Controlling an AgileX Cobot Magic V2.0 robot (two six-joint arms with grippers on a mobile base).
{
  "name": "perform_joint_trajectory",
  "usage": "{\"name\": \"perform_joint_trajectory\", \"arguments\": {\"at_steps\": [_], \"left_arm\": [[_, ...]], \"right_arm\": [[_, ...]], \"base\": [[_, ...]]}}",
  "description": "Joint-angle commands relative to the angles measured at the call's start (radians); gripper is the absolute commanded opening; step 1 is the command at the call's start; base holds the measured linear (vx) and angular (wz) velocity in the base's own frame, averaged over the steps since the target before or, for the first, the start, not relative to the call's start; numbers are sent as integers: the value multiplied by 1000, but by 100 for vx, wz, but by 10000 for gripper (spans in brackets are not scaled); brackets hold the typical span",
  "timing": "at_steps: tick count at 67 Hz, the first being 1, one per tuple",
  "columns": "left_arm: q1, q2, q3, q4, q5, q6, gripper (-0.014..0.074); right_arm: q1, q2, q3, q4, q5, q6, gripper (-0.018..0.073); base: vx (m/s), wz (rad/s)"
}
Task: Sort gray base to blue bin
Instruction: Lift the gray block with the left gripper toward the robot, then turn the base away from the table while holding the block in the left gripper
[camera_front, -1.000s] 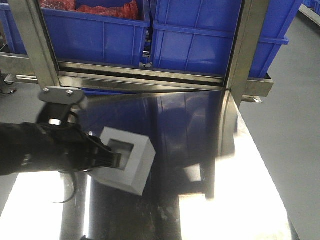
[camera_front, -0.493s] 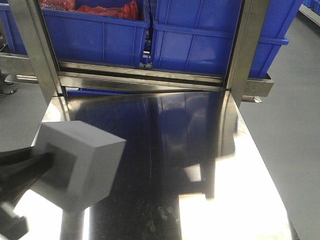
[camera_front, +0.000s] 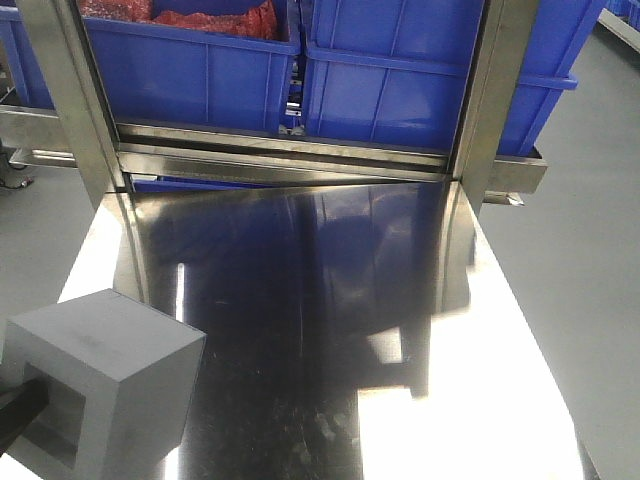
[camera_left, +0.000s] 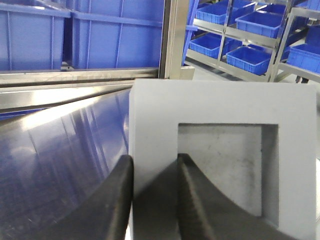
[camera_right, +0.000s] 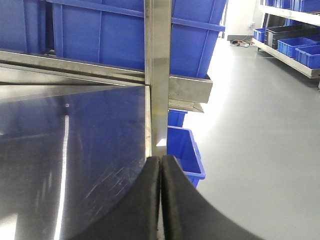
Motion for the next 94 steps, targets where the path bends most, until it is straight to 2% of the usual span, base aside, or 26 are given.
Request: {"name": "perform_joint_trajectory", "arguments": {"at_steps": [1, 74, 94], "left_arm": [[-5, 3, -30, -4, -114, -4, -7], [-5, 3, -30, -4, -114, -4, -7], [-5, 4, -30, -5, -114, -4, -7]], "right_arm": [[-2, -7, 6, -9, -79, -12, -5], [-2, -7, 6, -9, -79, -12, -5], [-2, -7, 6, -9, -79, -12, -5]], "base": [[0, 0], [0, 0], [-5, -28]]}}
